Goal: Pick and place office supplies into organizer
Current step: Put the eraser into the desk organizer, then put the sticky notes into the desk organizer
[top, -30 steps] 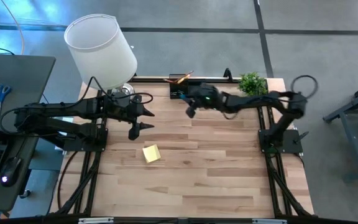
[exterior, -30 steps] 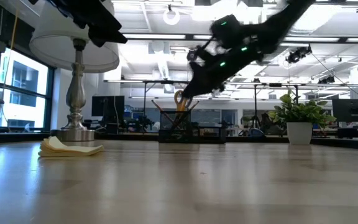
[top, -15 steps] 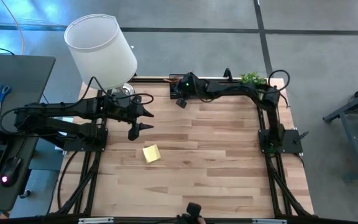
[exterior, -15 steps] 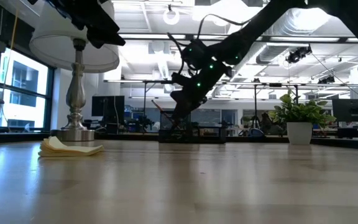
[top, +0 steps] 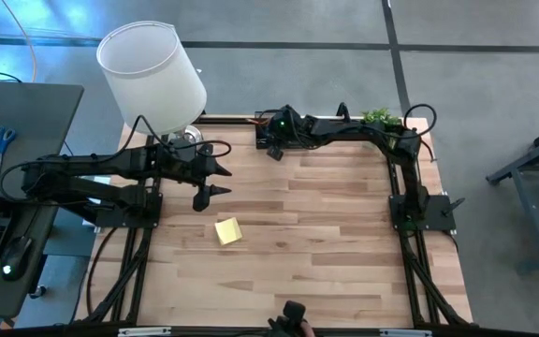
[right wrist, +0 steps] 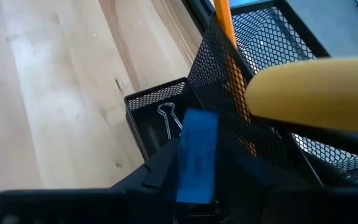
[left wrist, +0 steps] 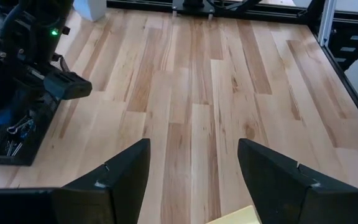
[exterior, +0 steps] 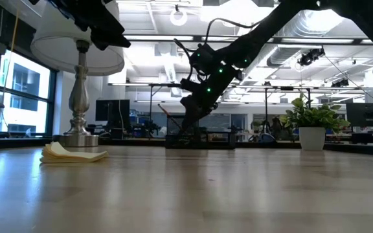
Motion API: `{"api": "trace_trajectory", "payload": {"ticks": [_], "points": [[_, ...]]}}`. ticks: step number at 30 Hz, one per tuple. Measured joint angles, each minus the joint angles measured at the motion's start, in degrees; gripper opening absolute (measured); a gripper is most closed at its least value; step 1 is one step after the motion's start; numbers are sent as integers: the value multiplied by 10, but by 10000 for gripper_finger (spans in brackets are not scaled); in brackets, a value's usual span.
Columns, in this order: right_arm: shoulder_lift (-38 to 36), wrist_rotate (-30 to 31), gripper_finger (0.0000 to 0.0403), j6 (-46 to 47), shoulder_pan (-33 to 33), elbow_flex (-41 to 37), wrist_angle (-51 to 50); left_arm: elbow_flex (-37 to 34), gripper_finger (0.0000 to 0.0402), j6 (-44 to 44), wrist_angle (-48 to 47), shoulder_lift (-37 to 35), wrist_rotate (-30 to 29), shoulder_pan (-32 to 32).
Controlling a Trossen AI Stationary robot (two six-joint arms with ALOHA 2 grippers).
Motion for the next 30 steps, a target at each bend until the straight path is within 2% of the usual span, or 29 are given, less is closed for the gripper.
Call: {"api": "trace_trajectory", "payload": {"ticks": [12,19,25,30], "points": [[0,1,186,6,6,0,-14,0,232,-1,-5,0,0,0],[-6,-3,193,22,54,0,-57,0,232,-6,-9,0,0,0],[-39,-3,193,69,107,0,-99,0,232,-7,-19,0,0,0],[-49,-42,193,124,160,0,-149,0,232,-9,-38,0,0,0]]}}
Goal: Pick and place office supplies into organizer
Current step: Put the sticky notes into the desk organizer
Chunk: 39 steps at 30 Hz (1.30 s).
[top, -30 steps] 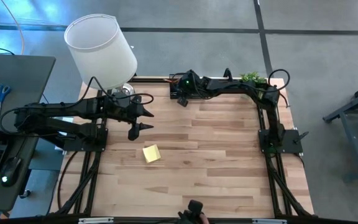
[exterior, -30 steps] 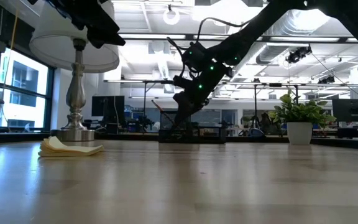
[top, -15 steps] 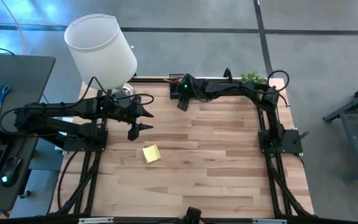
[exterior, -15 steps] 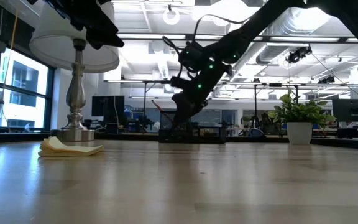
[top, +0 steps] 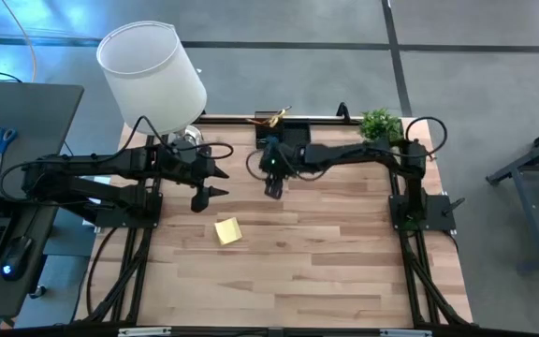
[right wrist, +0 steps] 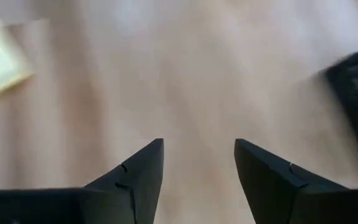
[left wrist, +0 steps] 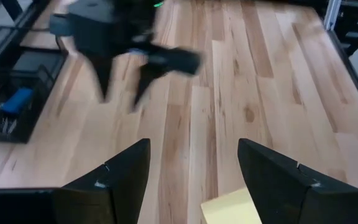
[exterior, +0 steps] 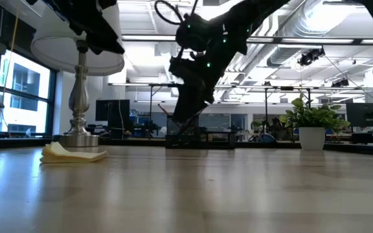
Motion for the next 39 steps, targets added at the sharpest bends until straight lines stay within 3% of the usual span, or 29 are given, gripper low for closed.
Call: {"api": "trace_trajectory", "payload": {"ticks": [6,15,28,39], "points": [[5,-87,193,118,60,-1,16,0,232,-1,-56,0,11,0],[35,-61,193,225,132,0,85,-20,232,-11,-75,0,23,0],[147,-99,193,444,170,0,293,-25,232,-32,-103,-3,1,0],[157,-51,193,499,202,0,316,-25,232,-56,-120,-5,-4,0]]}}
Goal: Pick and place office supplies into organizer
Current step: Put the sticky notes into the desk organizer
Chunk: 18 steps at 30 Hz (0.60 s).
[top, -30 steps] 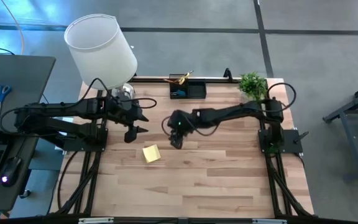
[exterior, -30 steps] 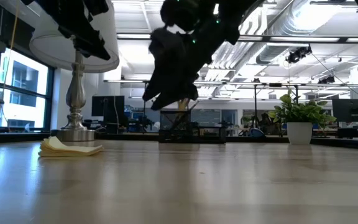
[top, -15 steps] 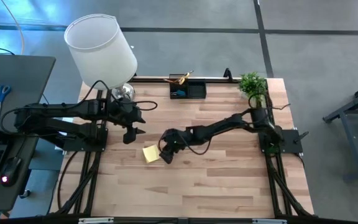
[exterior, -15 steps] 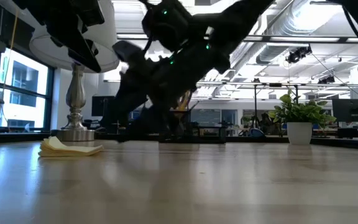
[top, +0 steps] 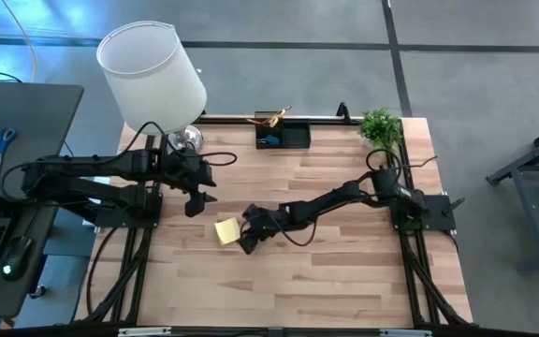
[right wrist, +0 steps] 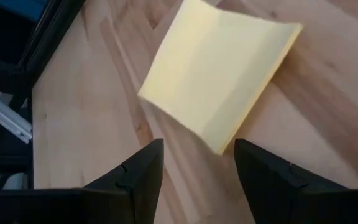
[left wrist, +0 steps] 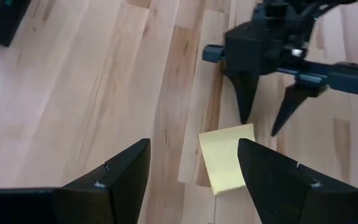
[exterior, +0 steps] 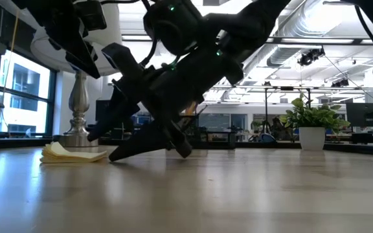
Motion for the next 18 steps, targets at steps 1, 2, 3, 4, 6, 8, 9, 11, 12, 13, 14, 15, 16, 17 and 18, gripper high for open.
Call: {"api": "trace_trajectory", "payload": {"ticks": [1,2,3,4,6,8,9,11,12,13,14,15,16,17,18], "points": [[0,6,193,3,2,0,0,0,232,-1,0,0,0,0],[0,17,193,6,4,0,0,0,232,-1,0,0,-1,0],[0,26,193,10,6,0,1,0,232,-4,0,0,-4,0],[0,31,193,14,6,0,1,0,232,-7,0,0,-8,0],[0,40,193,14,7,0,2,0,232,-16,0,0,-19,0],[0,56,191,14,8,0,2,0,232,-20,1,0,-27,0],[0,64,189,15,8,0,4,0,232,-22,1,0,-32,0],[0,75,181,27,8,0,7,0,232,-26,0,0,-39,0],[0,76,176,32,8,0,7,0,232,-29,0,0,-45,0],[0,76,169,37,7,0,7,0,232,-30,0,0,-49,0],[0,76,162,39,7,0,6,0,232,-30,0,0,-51,0],[0,76,155,39,7,0,6,0,232,-30,0,0,-54,0],[0,76,147,40,7,0,6,0,232,-31,0,0,-58,0],[0,77,140,41,7,0,6,0,232,-31,0,0,-62,0],[0,80,134,42,7,0,6,0,232,-31,0,0,-66,0]]}}
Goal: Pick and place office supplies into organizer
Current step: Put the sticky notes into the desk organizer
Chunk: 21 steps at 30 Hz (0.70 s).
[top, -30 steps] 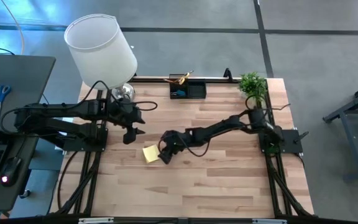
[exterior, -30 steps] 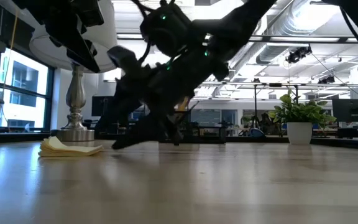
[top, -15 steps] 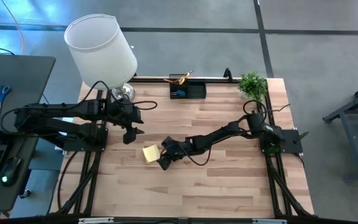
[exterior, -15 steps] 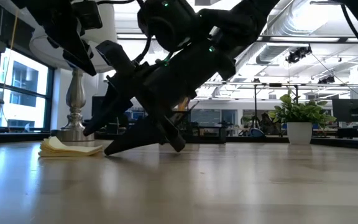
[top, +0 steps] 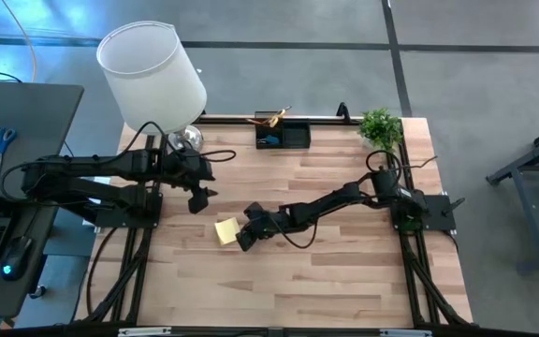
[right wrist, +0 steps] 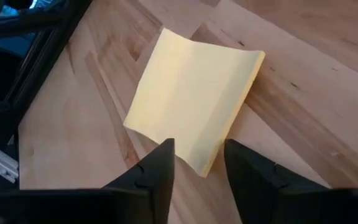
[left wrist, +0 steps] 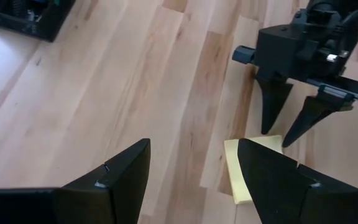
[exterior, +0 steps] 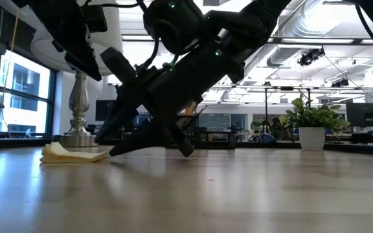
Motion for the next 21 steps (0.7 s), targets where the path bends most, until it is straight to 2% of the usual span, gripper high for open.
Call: {"api": "trace_trajectory", "payload": {"ticks": [4,9,15,21], "points": [[10,13,118,7,3,0,16,0,232,-2,0,0,-9,0],[35,-6,114,18,5,3,62,0,232,-3,0,0,-9,0],[33,-22,115,10,4,2,59,0,232,-5,-2,0,-9,0],[12,-52,115,-36,5,-1,35,0,232,-5,-14,0,-9,0]]}}
